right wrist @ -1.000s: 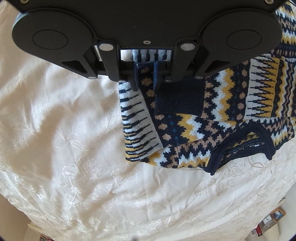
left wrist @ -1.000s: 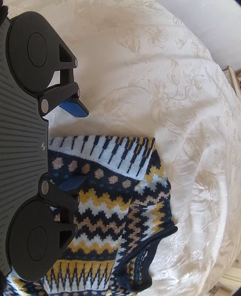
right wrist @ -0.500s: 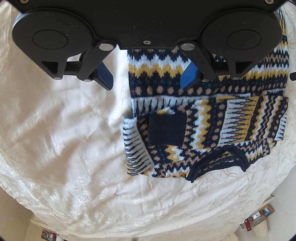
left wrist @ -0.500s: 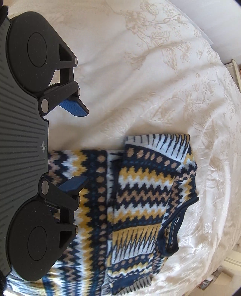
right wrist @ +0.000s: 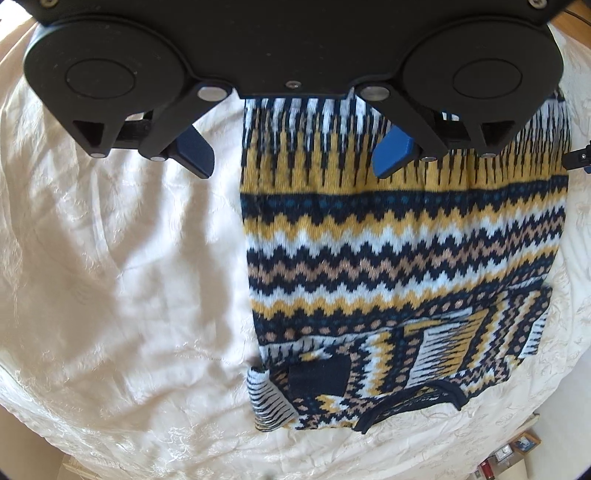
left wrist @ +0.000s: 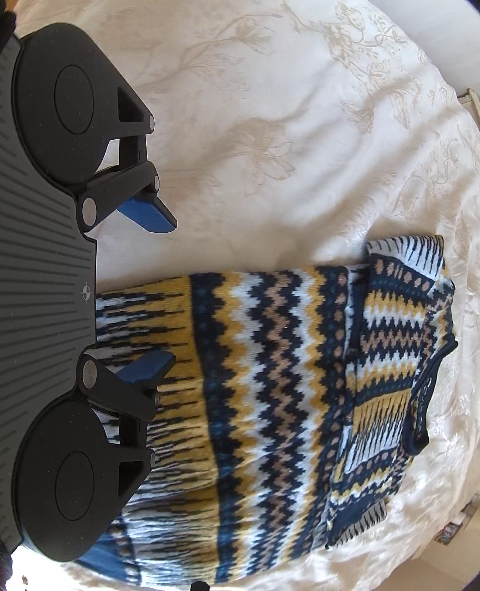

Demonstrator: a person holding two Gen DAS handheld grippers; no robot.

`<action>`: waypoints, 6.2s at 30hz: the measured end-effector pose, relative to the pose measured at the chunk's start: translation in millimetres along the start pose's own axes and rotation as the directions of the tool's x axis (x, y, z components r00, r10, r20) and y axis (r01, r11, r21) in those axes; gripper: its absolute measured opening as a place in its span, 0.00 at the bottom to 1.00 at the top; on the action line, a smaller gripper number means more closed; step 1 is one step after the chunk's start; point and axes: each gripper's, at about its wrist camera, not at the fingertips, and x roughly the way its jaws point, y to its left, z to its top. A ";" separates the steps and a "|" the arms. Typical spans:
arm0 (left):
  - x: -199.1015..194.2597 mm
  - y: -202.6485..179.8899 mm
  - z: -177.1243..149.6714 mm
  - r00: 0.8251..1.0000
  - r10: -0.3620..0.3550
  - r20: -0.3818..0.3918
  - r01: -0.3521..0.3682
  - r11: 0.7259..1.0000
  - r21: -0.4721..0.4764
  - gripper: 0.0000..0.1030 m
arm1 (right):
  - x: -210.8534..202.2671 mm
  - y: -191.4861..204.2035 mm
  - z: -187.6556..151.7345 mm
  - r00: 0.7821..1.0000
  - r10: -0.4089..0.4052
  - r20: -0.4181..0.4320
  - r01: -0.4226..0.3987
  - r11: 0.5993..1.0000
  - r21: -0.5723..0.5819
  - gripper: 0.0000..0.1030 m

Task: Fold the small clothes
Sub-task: 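Move both grippers to the navy ribbed hem and close on it, then lift the hem with both grippers and fold it toward the collar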

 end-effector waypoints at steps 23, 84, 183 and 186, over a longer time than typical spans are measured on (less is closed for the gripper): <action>8.8 -40.6 -90.4 0.995 0.097 0.018 -0.096 0.995 -0.028 0.79 | 30.5 -15.2 -78.6 0.992 0.118 -0.053 -0.125 0.978 -0.167 1.00; -25.3 -39.9 -93.7 0.986 -0.136 0.091 0.142 0.988 -0.060 0.09 | -29.0 -56.0 -76.2 0.898 0.440 -0.005 -0.438 0.894 -0.096 0.12; 75.3 -15.5 266.9 0.935 -0.068 0.348 0.012 0.987 0.161 0.04 | 99.9 29.6 266.9 0.942 0.180 0.282 -0.131 0.974 -0.183 0.16; 88.8 -20.3 282.5 0.947 -0.049 0.317 -0.002 0.988 0.157 0.04 | 120.3 31.3 279.7 0.960 0.142 0.243 -0.103 0.981 -0.167 0.16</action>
